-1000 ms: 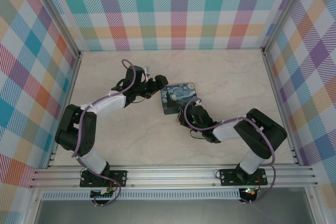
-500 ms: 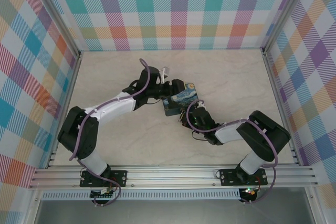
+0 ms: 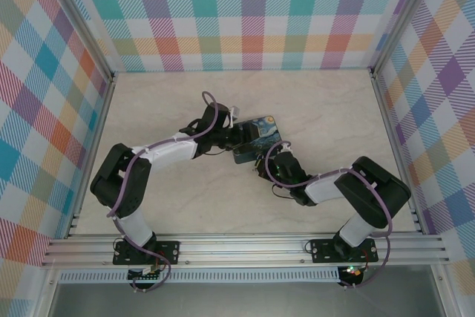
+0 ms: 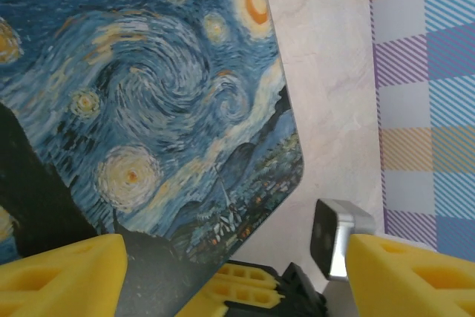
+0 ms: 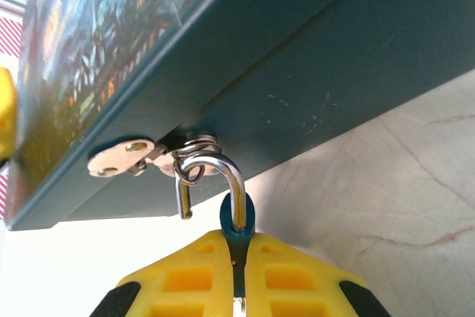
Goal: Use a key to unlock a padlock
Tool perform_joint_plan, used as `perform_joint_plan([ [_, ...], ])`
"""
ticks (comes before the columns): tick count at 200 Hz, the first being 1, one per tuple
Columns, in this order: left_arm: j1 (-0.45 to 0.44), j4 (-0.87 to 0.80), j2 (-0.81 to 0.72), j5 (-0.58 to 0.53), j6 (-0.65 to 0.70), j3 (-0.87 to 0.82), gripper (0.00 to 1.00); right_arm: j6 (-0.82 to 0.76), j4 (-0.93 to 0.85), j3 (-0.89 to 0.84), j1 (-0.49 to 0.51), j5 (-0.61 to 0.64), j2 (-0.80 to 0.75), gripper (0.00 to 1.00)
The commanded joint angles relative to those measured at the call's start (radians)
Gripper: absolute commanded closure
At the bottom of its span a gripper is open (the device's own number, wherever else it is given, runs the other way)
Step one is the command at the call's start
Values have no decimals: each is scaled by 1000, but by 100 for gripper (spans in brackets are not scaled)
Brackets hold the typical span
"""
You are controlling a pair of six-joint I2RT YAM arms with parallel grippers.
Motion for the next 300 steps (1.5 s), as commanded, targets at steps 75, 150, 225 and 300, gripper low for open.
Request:
perform_joint_plan([
  [75,-5,16,29,-49,2,-95,22,58,157,16,-51,54,51,91],
  [150,-5,50,56,-44,-28,-87,22,167,280,51,-67,113,152,92],
  [225,-5,45,63,-49,-29,-88,22,202,244,78,-99,140,144,91],
  [300,8,10,37,-67,-15,-90,21,80,55,20,-130,146,-55,91],
])
